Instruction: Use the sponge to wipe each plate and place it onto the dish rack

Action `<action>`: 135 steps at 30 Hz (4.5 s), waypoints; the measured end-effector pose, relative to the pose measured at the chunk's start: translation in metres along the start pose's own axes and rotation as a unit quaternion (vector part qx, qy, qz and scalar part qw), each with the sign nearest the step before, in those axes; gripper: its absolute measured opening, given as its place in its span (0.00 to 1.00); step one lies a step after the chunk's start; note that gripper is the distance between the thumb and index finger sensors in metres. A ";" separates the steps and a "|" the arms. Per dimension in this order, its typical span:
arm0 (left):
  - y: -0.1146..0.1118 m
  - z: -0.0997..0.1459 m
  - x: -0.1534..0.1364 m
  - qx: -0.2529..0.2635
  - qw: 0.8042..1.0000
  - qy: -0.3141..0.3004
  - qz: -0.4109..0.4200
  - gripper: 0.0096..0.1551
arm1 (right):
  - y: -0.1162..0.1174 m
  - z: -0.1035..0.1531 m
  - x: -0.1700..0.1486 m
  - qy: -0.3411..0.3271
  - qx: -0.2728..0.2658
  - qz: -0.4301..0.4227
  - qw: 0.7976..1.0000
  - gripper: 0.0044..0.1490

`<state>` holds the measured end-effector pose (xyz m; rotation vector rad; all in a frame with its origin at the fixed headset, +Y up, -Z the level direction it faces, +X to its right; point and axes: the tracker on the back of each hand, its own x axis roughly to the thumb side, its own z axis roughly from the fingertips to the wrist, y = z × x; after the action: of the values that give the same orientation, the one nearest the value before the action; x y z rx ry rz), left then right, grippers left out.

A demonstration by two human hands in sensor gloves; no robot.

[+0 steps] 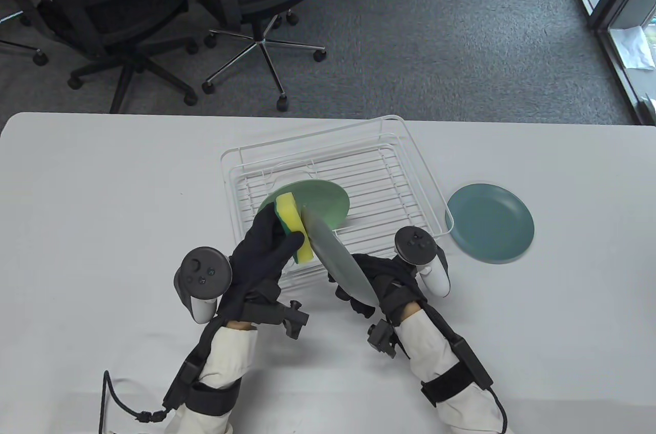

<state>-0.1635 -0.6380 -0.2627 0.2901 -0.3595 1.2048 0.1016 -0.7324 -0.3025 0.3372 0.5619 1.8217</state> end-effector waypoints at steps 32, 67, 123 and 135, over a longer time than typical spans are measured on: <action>0.073 0.007 -0.034 0.159 0.985 0.062 0.026 0.50 | -0.024 -0.019 0.121 -0.192 -0.358 0.546 0.733 0.25; 0.044 0.000 -0.034 0.088 0.994 0.066 0.014 0.51 | -0.023 -0.049 0.111 -0.061 -0.316 0.548 0.772 0.32; 0.020 -0.004 -0.043 0.045 0.993 0.104 -0.016 0.50 | -0.174 0.066 -0.111 0.440 -0.475 0.284 0.707 0.53; 0.015 -0.004 -0.042 0.035 0.994 0.099 -0.006 0.50 | -0.189 0.099 -0.136 0.346 -0.521 0.049 0.779 0.32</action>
<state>-0.1905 -0.6667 -0.2836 0.2295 -0.1430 1.2238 0.3465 -0.7947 -0.3132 -1.1153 -0.0726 2.0423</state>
